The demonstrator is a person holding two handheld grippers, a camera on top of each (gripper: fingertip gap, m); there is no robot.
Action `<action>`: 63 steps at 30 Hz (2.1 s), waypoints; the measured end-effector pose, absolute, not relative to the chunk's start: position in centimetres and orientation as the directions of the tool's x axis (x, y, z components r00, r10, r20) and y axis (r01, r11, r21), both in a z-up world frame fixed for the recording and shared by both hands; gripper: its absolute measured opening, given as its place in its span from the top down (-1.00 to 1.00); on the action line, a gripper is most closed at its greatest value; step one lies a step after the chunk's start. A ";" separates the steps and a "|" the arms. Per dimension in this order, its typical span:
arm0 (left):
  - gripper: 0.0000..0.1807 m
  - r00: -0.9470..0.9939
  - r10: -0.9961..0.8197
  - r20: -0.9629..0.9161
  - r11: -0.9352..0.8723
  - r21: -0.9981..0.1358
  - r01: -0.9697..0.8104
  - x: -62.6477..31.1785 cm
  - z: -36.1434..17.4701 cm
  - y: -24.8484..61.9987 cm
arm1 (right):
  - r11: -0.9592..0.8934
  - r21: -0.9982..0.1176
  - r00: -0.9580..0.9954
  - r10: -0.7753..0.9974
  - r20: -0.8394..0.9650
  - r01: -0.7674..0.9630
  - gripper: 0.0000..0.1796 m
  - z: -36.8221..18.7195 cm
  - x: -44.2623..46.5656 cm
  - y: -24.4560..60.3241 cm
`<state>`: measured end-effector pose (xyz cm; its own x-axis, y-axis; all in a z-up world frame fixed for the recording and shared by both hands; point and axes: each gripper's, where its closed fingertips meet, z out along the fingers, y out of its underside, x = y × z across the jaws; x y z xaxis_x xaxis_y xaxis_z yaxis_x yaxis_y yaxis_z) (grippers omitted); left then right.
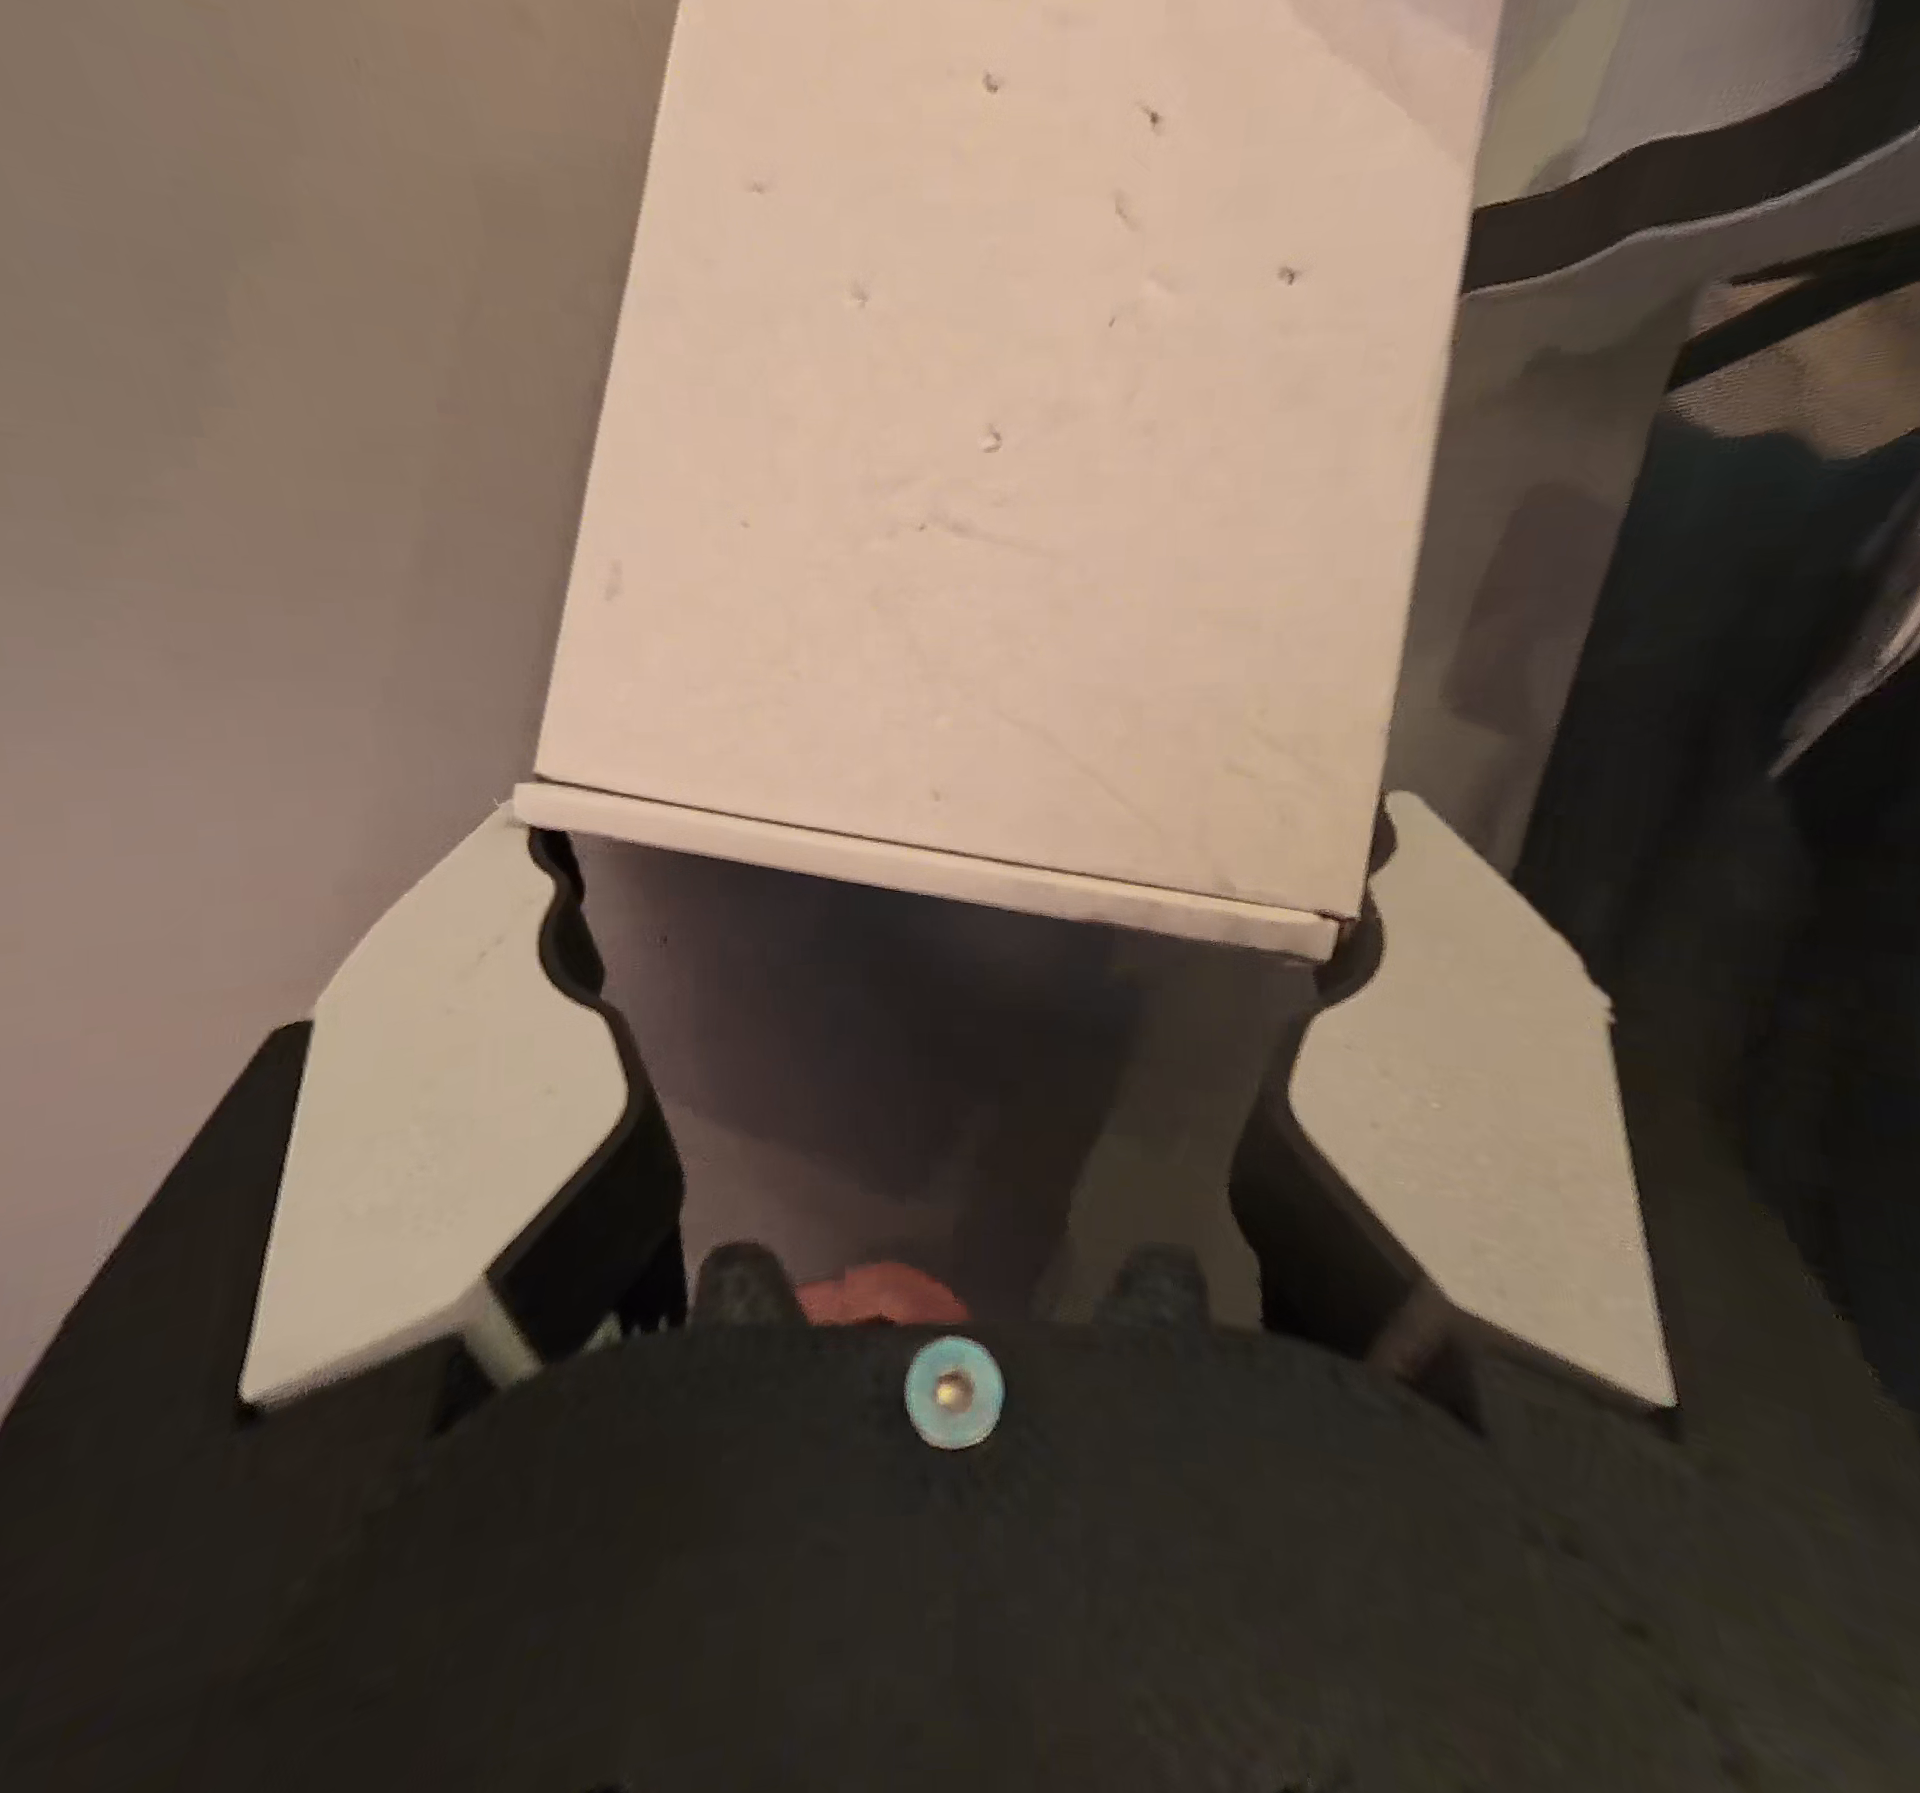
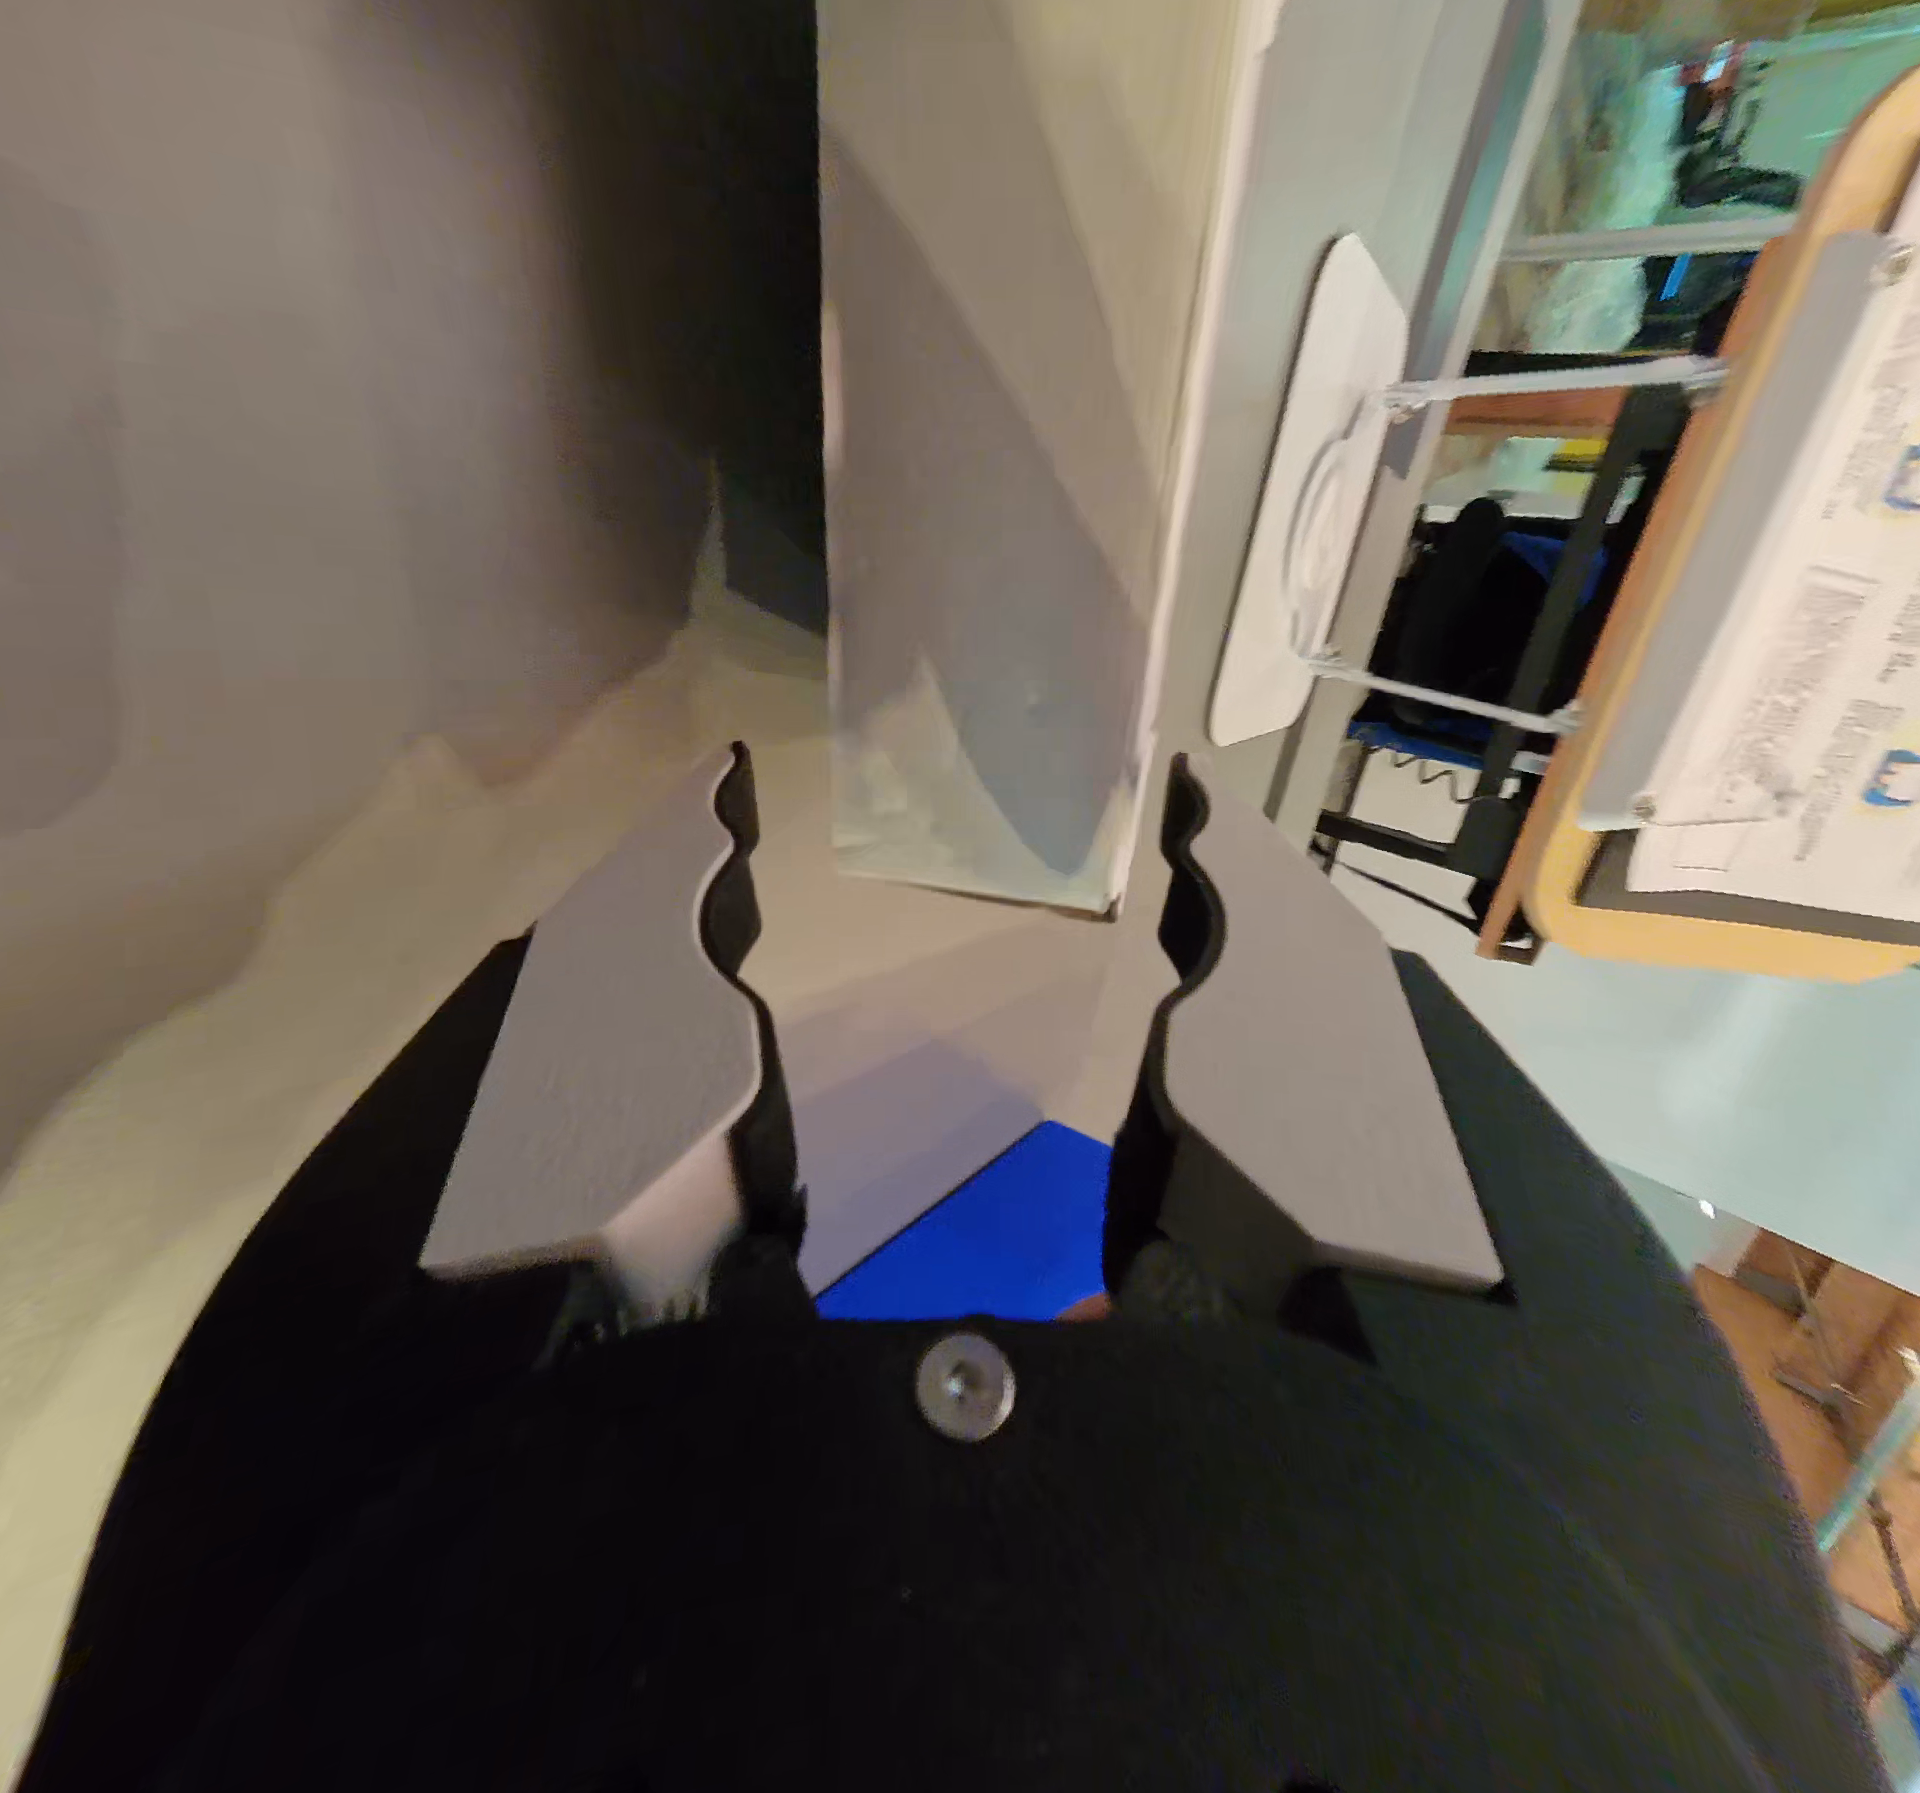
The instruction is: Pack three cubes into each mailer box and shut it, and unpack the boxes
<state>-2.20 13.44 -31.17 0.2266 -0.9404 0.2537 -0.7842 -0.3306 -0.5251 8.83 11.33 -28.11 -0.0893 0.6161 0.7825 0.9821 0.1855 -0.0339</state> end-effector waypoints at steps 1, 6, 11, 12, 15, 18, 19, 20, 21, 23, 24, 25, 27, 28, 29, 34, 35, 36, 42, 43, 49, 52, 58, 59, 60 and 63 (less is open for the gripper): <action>-0.50 0.230 -0.935 0.271 -0.343 -0.518 -0.784 -2.1 -31.1 13.5 | 0.196 -0.034 -0.092 0.598 0.796 0.980 0.20 -27.8 8.5 11.5; -0.50 0.234 -0.926 0.297 -0.357 -0.486 -0.797 -1.9 -31.0 13.5 | 0.213 -0.013 -0.116 0.580 0.806 0.977 0.36 -27.6 8.3 12.2; -0.51 0.198 -0.941 0.273 -0.321 -0.548 -0.772 -1.8 -30.6 13.6 | 0.200 -0.078 -0.068 0.633 0.771 0.977 0.37 -27.3 8.6 12.2; -0.55 0.178 -0.951 0.252 -0.296 -0.587 -0.753 -1.7 -30.2 13.6 | 0.187 -0.095 -0.050 0.647 0.761 0.978 0.37 -27.1 8.8 12.4; -0.61 0.124 -0.989 0.076 -0.143 -0.670 -0.729 -1.7 -29.4 13.5 | 0.170 -0.127 -0.023 0.682 0.731 0.977 0.37 -26.8 9.3 12.7; -0.47 0.067 -0.969 -0.238 0.107 -0.646 -0.756 -2.0 -29.1 14.3 | 0.168 -0.134 -0.023 0.700 0.714 0.977 0.37 -26.8 9.4 12.9; -0.36 0.059 -0.939 -0.339 0.177 -0.621 -0.764 -2.1 -29.0 14.8 | 0.166 -0.138 -0.020 0.707 0.707 0.976 0.37 -26.8 9.4 13.0; -0.25 0.039 -0.912 -0.409 0.232 -0.591 -0.773 -2.0 -29.0 14.9 | 0.163 -0.145 -0.016 0.716 0.697 0.976 0.37 -26.7 9.3 13.0; -0.18 0.019 -0.885 -0.465 0.278 -0.562 -0.779 -1.9 -29.2 15.0 | 0.161 -0.155 -0.010 0.725 0.689 0.975 0.37 -26.6 9.3 13.1; -0.04 0.014 -0.825 -0.566 0.335 -0.507 -0.794 -1.6 -29.4 15.6 | 0.156 -0.166 -0.003 0.738 0.674 0.974 0.37 -26.5 9.3 13.1; 0.00 0.015 -0.801 -0.599 0.352 -0.490 -0.797 -1.5 -29.4 15.9 | 0.155 -0.166 -0.004 0.742 0.671 0.974 0.37 -26.5 9.3 13.2; 0.06 0.026 -0.775 -0.631 0.363 -0.479 -0.799 -1.3 -29.3 16.3 | 0.151 -0.169 0.000 0.746 0.666 0.974 0.37 -26.5 9.3 13.2; 0.20 0.030 -0.729 -0.684 0.390 -0.451 -0.803 -1.1 -29.0 16.9 | 0.146 -0.176 0.006 0.753 0.658 0.974 0.37 -26.4 9.2 13.2; 0.22 0.024 -0.709 -0.705 0.404 -0.434 -0.806 -1.0 -28.9 17.0 | 0.142 -0.173 0.007 0.753 0.658 0.975 0.37 -26.4 9.2 13.2; 0.23 0.019 -0.695 -0.719 0.412 -0.420 -0.809 -0.9 -28.9 17.2 | 0.141 -0.173 0.007 0.755 0.655 0.975 0.37 -26.4 9.3 13.3; 0.27 0.011 -0.680 -0.733 0.415 -0.397 -0.818 -1.0 -28.8 17.5 | 0.142 -0.102 -0.028 0.703 0.710 0.985 0.38 -26.2 9.5 13.8; 0.29 0.007 -0.673 -0.739 0.417 -0.387 -0.822 -1.0 -28.7 17.6 | 0.154 -0.061 -0.059 0.670 0.740 0.986 0.38 -26.0 9.5 13.9; 0.30 0.008 -0.675 -0.738 0.414 -0.388 -0.824 -1.0 -28.7 17.6 | 0.170 -0.040 -0.079 0.641 0.763 0.985 0.39 -25.8 9.2 13.8; 0.30 0.013 -0.687 -0.726 0.407 -0.400 -0.822 -0.9 -28.6 17.5 | 0.182 -0.049 -0.074 0.611 0.788 0.982 0.41 -25.5 8.3 13.7; 0.30 0.009 -0.686 -0.728 0.410 -0.397 -0.822 -1.0 -28.6 17.5 | 0.183 -0.059 -0.069 0.623 0.780 0.981 0.41 -25.4 8.2 13.7; 0.30 0.002 -0.683 -0.730 0.412 -0.388 -0.825 -1.0 -28.7 17.6 | 0.175 -0.161 -0.015 0.721 0.692 0.971 0.43 -25.3 8.1 13.3; 0.30 -0.003 -0.678 -0.735 0.414 -0.379 -0.828 -1.0 -28.7 17.7 | 0.161 -0.219 0.015 0.775 0.632 0.962 0.45 -25.2 8.1 13.3; 0.30 -0.001 -0.675 -0.738 0.414 -0.377 -0.828 -1.0 -28.6 17.9 | 0.115 -0.304 0.050 0.873 0.485 0.946 0.45 -24.8 8.2 13.3; 0.30 -0.002 -0.674 -0.738 0.415 -0.377 -0.828 -1.0 -28.6 17.9 | 0.100 -0.320 0.057 0.892 0.447 0.942 0.44 -24.7 8.1 13.2; 0.30 -0.004 -0.674 -0.739 0.417 -0.376 -0.827 -1.0 -28.6 17.9 | 0.084 -0.338 0.063 0.913 0.402 0.937 0.44 -24.6 8.1 13.1; 0.30 -0.013 -0.662 -0.749 0.426 -0.362 -0.829 -1.0 -28.6 17.9 | 0.039 -0.391 0.071 0.962 0.263 0.919 0.43 -24.3 8.0 12.6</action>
<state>-1.02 17.87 -28.64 -0.0128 -0.6623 -0.7491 -0.8289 0.4260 -0.3625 8.04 12.64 -24.33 0.0711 0.9622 0.2628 0.9195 0.0389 -0.3912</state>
